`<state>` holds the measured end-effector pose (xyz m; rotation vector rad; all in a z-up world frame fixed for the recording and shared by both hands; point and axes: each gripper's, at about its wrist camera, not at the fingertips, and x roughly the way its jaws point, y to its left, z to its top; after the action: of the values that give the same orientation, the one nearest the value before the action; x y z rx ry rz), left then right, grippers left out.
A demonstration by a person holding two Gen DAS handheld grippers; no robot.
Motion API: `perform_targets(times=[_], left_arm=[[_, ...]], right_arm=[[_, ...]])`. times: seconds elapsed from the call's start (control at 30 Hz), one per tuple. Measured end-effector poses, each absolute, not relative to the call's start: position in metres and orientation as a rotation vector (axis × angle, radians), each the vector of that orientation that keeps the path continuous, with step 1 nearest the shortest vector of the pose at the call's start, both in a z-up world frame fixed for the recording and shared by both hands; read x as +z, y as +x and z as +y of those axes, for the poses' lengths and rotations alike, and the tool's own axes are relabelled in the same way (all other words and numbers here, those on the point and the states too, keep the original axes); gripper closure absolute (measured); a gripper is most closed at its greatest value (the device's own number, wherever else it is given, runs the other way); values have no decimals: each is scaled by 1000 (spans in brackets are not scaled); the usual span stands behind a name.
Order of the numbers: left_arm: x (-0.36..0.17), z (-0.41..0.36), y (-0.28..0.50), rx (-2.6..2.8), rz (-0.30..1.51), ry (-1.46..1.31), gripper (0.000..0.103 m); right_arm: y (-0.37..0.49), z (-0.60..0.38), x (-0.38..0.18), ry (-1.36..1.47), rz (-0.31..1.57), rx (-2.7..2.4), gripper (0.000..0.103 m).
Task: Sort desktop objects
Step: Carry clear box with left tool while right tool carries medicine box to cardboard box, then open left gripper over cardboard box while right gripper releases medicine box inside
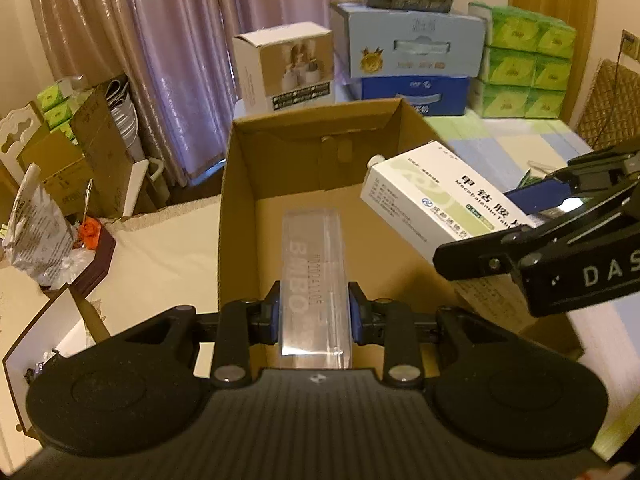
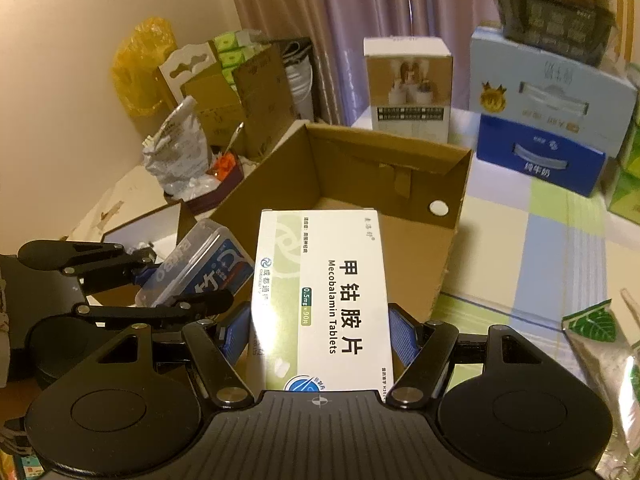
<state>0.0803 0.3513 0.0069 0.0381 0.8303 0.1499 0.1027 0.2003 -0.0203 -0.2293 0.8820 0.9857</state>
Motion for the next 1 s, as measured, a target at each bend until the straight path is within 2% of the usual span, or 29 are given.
perform_targets(times=[0.43, 0.67, 0.73, 0.8, 1.0], left_arm=[[17, 352, 57, 166, 789, 19, 72], [27, 340, 42, 173, 761, 3, 70], [31, 335, 37, 177, 753, -5, 69], [35, 327, 33, 171, 742, -11, 67], [53, 285, 22, 125, 692, -4, 54]], right_arm=[[107, 208, -37, -220, 926, 983, 35], [107, 183, -12, -135, 869, 980, 33], [107, 165, -1, -101, 843, 969, 28], [105, 138, 8, -64, 811, 943, 18], [95, 50, 11, -28, 778, 830, 14]])
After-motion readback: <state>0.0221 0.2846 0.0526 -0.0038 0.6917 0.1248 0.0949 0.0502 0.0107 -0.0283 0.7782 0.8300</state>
